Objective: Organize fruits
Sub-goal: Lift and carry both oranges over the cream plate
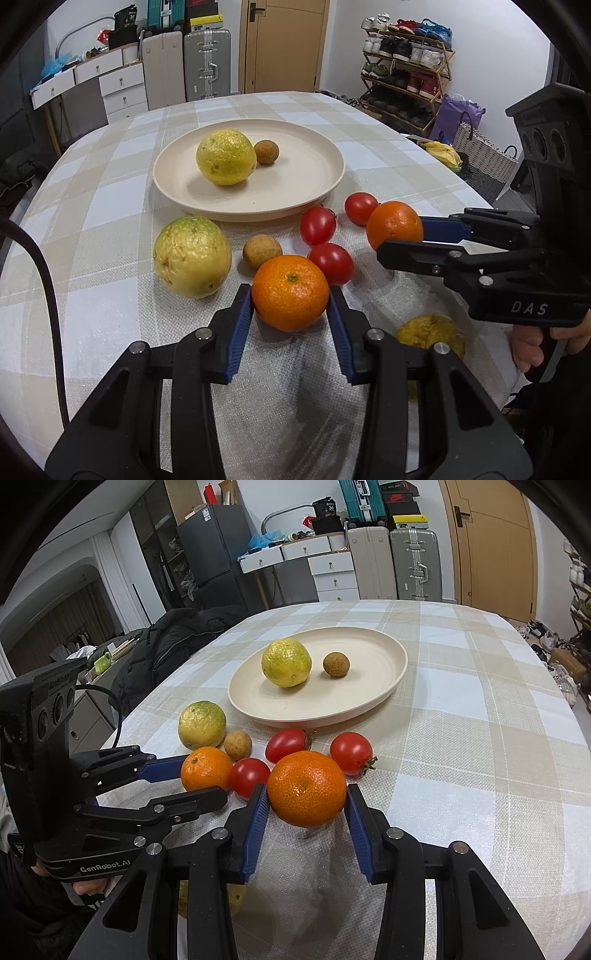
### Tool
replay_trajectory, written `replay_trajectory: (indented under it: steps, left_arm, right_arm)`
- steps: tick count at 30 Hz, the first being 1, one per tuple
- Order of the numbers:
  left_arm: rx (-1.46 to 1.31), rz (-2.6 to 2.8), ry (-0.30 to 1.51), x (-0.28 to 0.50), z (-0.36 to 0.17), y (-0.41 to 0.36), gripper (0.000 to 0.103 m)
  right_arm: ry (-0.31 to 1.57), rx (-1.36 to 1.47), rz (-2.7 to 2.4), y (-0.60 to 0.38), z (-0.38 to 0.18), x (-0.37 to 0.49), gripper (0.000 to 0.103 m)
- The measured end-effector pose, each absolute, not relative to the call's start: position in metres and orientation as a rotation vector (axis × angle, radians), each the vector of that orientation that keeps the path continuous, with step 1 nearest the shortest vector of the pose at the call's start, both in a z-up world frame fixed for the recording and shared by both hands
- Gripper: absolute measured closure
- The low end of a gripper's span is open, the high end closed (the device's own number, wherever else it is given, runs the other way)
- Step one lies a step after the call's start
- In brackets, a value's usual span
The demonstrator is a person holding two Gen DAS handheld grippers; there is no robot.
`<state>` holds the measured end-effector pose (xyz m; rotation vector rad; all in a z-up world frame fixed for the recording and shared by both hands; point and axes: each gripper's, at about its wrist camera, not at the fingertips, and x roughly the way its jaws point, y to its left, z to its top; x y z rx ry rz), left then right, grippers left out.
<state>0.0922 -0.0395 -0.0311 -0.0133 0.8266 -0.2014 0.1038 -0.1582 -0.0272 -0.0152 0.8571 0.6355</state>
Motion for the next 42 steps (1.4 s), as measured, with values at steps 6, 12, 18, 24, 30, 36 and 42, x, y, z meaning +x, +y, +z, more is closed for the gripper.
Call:
replay_trajectory:
  steps: [6,12,18,24,30,36,42]
  left_arm:
    - [-0.012,-0.206,0.786,0.086,-0.025,-0.038,0.066]
    - [-0.035,-0.203,0.741,0.079,-0.014,-0.031,0.066]
    - [-0.051,-0.186,0.698,0.073,0.0,-0.022,0.066]
    - [-0.064,-0.162,0.661,0.071,0.012,-0.012,0.066]
    - [-0.069,-0.136,0.632,0.074,0.024,-0.006,0.066]
    - [-0.068,-0.114,0.616,0.083,0.029,-0.002,0.066]
    - [-0.068,-0.095,0.617,0.094,0.029,0.001,0.066]
  right_arm:
    - [0.848,-0.008,0.639,-0.159,-0.026,0.103,0.06]
    - [0.833,0.003,0.648,-0.161,-0.024,0.102,0.06]
    - [0.818,0.018,0.649,-0.162,-0.021,0.102,0.06]
    - [0.808,0.013,0.645,-0.159,-0.017,0.104,0.06]
    - [0.779,0.014,0.637,-0.159,-0.007,0.107,0.06]
    - [0.76,0.029,0.626,-0.161,0.004,0.116,0.06]
    - [0.76,0.033,0.624,-0.159,0.009,0.126,0.06]
